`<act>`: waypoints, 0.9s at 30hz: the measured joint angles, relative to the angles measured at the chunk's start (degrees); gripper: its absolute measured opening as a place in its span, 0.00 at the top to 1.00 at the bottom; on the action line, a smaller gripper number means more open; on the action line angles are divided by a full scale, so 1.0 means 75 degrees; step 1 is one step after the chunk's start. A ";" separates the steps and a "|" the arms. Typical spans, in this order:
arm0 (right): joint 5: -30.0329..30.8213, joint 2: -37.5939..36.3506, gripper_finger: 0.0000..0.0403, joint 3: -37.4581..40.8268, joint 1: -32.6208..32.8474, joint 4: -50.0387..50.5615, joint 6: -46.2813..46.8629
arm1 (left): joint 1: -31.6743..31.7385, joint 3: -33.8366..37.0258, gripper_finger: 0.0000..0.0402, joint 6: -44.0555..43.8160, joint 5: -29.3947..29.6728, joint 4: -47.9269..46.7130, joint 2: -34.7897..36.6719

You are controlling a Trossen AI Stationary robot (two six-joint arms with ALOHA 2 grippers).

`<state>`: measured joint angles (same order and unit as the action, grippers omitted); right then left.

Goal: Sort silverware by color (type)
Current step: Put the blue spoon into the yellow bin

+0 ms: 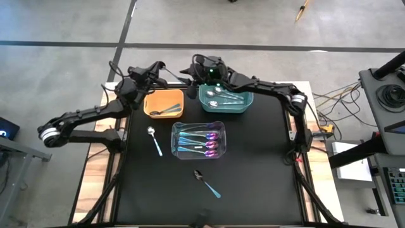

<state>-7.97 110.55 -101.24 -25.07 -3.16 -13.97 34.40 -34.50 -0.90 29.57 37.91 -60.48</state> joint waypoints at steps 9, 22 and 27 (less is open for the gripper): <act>0.0063 0.1282 0.70 -0.1526 0.0077 -0.0014 0.0141 | -0.0003 0.0392 1.00 -0.0186 0.0204 0.0087 0.0502; 0.0024 0.2004 0.71 -0.2318 0.0143 -0.0123 0.0201 | -0.0001 0.0904 1.00 -0.0434 0.0789 0.0344 0.1049; 0.0004 0.2021 0.71 -0.2315 0.0204 -0.0189 0.0153 | -0.0004 0.0908 1.00 -0.0800 0.0261 0.0404 0.0991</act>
<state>-7.94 125.71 -118.61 -23.54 -4.58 -12.82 34.37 -27.69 -6.90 31.53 40.94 -53.05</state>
